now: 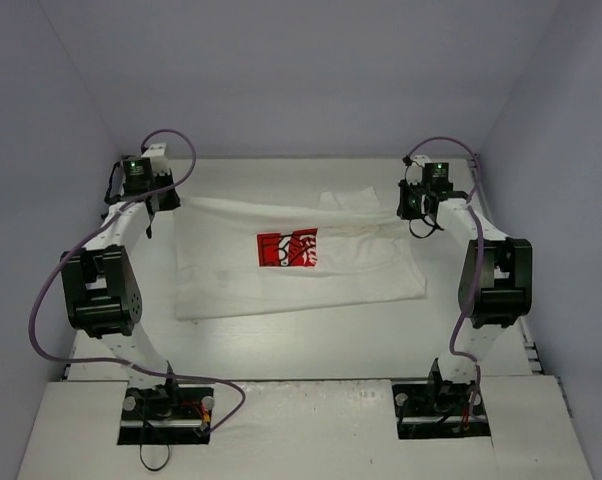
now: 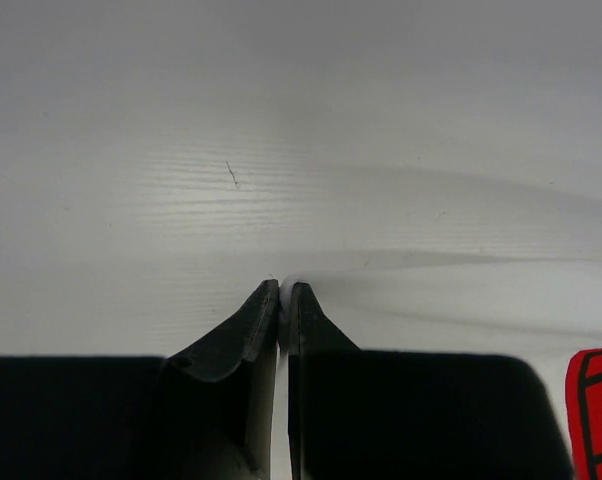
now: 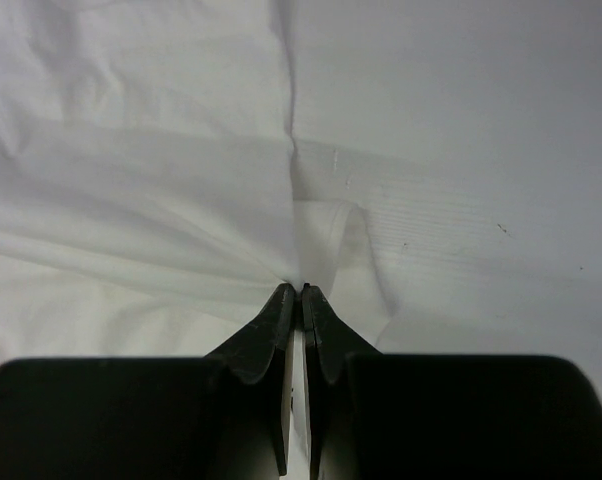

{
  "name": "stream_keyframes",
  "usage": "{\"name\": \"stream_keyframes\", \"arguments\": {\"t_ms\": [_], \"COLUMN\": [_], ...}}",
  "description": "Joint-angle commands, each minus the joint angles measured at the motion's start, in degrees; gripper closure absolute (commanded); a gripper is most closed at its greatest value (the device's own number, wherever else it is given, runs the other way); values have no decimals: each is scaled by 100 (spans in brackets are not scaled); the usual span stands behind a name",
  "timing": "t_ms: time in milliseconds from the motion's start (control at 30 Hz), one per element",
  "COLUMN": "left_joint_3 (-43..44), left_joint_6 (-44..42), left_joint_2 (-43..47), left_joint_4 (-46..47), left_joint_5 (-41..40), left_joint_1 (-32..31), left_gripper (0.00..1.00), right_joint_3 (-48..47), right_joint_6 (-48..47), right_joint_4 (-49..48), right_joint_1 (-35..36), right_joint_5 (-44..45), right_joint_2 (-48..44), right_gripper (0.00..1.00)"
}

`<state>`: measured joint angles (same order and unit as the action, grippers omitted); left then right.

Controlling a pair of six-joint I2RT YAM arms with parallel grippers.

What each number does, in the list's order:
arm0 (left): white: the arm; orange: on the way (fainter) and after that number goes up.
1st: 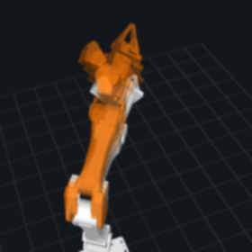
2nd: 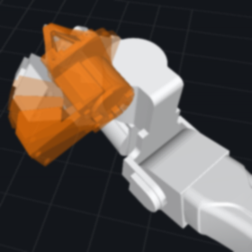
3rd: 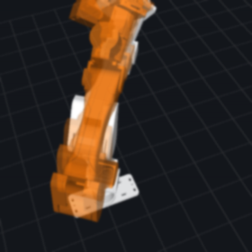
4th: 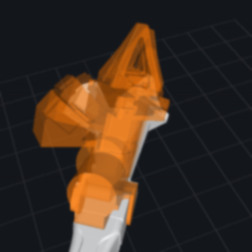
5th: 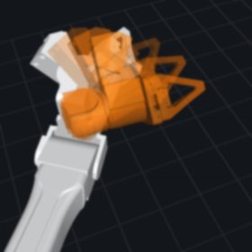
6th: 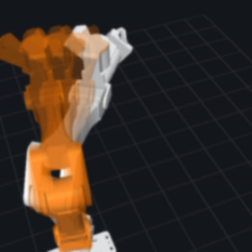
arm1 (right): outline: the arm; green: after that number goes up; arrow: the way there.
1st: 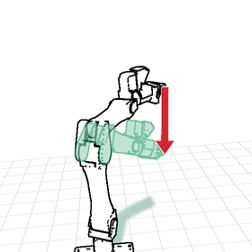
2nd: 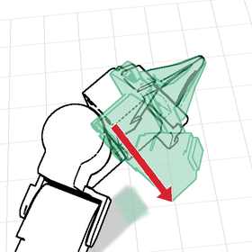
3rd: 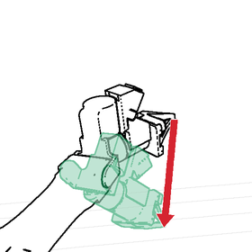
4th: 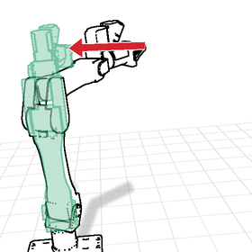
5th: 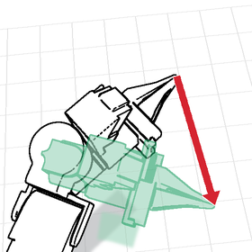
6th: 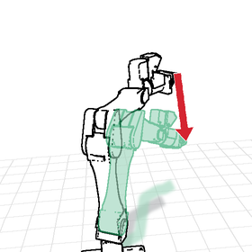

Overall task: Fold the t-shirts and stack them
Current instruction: Fold the other side of the tshirt into a rectangle

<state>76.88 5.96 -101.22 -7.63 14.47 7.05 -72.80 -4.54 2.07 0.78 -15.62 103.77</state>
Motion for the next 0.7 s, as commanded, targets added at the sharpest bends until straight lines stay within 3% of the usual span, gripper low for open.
{"name": "stream_keyframes", "arguments": {"t_ms": [0, 667], "left_joint_3": [-613, -1956], "left_joint_6": [-276, -535], "left_joint_2": [315, 1607], "left_joint_4": [1040, 1411], "left_joint_5": [69, -56], "left_joint_1": [48, 106], "left_gripper": [100, 100], "right_joint_3": [74, 796], "right_joint_6": [-60, -105], "right_joint_4": [-368, -559], "right_joint_1": [-51, -51], "right_joint_5": [235, 531], "right_joint_2": [-183, -1002], "right_gripper": [100, 100]}}
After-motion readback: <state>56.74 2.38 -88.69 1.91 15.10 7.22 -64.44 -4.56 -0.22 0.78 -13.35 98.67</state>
